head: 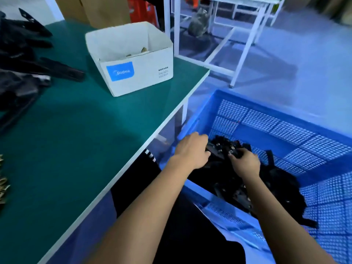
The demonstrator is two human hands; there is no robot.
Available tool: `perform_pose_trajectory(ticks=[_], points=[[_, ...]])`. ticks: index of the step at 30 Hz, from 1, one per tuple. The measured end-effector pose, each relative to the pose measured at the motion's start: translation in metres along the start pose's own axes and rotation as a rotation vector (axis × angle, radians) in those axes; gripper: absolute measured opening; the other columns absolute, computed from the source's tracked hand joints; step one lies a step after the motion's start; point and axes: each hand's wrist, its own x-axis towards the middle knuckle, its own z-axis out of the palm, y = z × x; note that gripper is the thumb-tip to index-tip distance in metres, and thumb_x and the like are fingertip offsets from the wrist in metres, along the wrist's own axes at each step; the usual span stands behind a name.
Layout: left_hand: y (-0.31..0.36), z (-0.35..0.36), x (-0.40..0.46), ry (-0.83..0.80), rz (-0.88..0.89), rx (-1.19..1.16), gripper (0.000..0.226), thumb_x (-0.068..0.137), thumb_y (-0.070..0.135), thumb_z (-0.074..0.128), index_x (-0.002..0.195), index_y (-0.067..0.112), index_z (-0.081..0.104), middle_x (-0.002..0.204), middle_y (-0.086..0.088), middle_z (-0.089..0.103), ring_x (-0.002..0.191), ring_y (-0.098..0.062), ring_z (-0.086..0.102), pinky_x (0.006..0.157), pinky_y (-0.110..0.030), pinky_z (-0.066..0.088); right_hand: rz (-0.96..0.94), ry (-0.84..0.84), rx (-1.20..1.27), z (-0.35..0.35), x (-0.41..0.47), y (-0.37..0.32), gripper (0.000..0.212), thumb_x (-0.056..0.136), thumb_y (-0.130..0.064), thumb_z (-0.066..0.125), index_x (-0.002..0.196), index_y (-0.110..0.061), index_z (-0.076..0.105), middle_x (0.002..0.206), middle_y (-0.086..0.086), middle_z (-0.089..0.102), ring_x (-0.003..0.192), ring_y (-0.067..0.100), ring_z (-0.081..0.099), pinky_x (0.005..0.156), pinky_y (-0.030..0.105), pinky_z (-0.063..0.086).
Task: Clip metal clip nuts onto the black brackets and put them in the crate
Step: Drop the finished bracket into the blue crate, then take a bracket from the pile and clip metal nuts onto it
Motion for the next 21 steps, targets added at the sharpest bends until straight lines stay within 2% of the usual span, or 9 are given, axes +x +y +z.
perform_pose_trajectory(ticks=[2, 6, 10, 13, 15, 17, 21], points=[[-0.004, 0.007, 0.003, -0.005, -0.021, -0.034, 0.032, 0.099, 0.036, 0.064, 0.123, 0.016, 0.060, 0.125, -0.011, 0.058, 0.114, -0.036, 0.059, 0.092, -0.044, 0.051, 0.019, 0.107, -0.074, -0.002, 0.000, -0.002, 0.051, 0.095, -0.049, 0.067, 0.134, -0.016, 0.065, 0.133, 0.025, 0.056, 0.130, 0.046, 0.043, 0.108, 0.047, 0.039], [-0.008, 0.001, 0.008, 0.111, -0.140, -0.291, 0.011, 0.093, 0.032, 0.069, 0.101, 0.023, 0.069, 0.109, -0.002, 0.070, 0.105, -0.029, 0.066, 0.091, -0.041, 0.056, -0.044, 0.248, 0.036, -0.019, -0.006, -0.036, 0.041, 0.096, -0.038, 0.065, 0.128, -0.013, 0.068, 0.131, 0.025, 0.056, 0.126, 0.047, 0.046, 0.102, 0.048, 0.043], [-0.008, -0.040, 0.008, 0.359, -0.125, -0.448, 0.008, 0.091, 0.024, 0.070, 0.085, 0.019, 0.069, 0.082, 0.008, 0.073, 0.082, -0.018, 0.069, 0.082, -0.037, 0.057, -0.272, 0.361, 0.119, -0.040, -0.023, -0.097, 0.029, 0.095, -0.027, 0.063, 0.119, -0.013, 0.072, 0.116, 0.012, 0.072, 0.113, 0.035, 0.062, 0.091, 0.040, 0.051], [-0.015, -0.083, -0.008, 0.510, -0.050, -0.627, 0.009, 0.090, 0.021, 0.069, 0.082, 0.021, 0.068, 0.074, 0.008, 0.073, 0.065, -0.012, 0.071, 0.068, -0.030, 0.057, -0.441, 0.426, 0.183, -0.052, -0.052, -0.151, 0.021, 0.094, -0.025, 0.062, 0.108, -0.016, 0.074, 0.100, 0.004, 0.077, 0.097, 0.032, 0.068, 0.081, 0.037, 0.051], [-0.028, -0.109, -0.025, 0.597, -0.042, -0.740, 0.010, 0.091, 0.019, 0.068, 0.081, 0.020, 0.067, 0.073, 0.004, 0.073, 0.057, -0.012, 0.071, 0.052, -0.023, 0.051, -0.578, 0.433, 0.196, -0.056, -0.076, -0.185, 0.016, 0.094, -0.025, 0.062, 0.103, -0.018, 0.073, 0.093, 0.003, 0.077, 0.090, 0.033, 0.069, 0.076, 0.039, 0.054], [-0.050, -0.129, -0.045, 0.699, -0.078, -0.790, 0.010, 0.092, 0.017, 0.066, 0.082, 0.018, 0.067, 0.076, 0.002, 0.074, 0.054, -0.014, 0.071, 0.044, -0.018, 0.046, -0.738, 0.419, 0.198, -0.053, -0.101, -0.217, 0.016, 0.095, -0.025, 0.061, 0.104, -0.018, 0.073, 0.092, 0.006, 0.077, 0.087, 0.035, 0.069, 0.075, 0.042, 0.055], [-0.101, -0.150, -0.088, 0.901, -0.182, -0.798, 0.015, 0.092, 0.015, 0.065, 0.079, 0.022, 0.067, 0.076, 0.000, 0.075, 0.057, -0.011, 0.070, 0.043, -0.015, 0.046, -1.035, 0.270, 0.191, -0.027, -0.154, -0.276, 0.017, 0.094, -0.023, 0.060, 0.105, -0.016, 0.071, 0.089, 0.008, 0.077, 0.086, 0.037, 0.068, 0.072, 0.044, 0.054]])
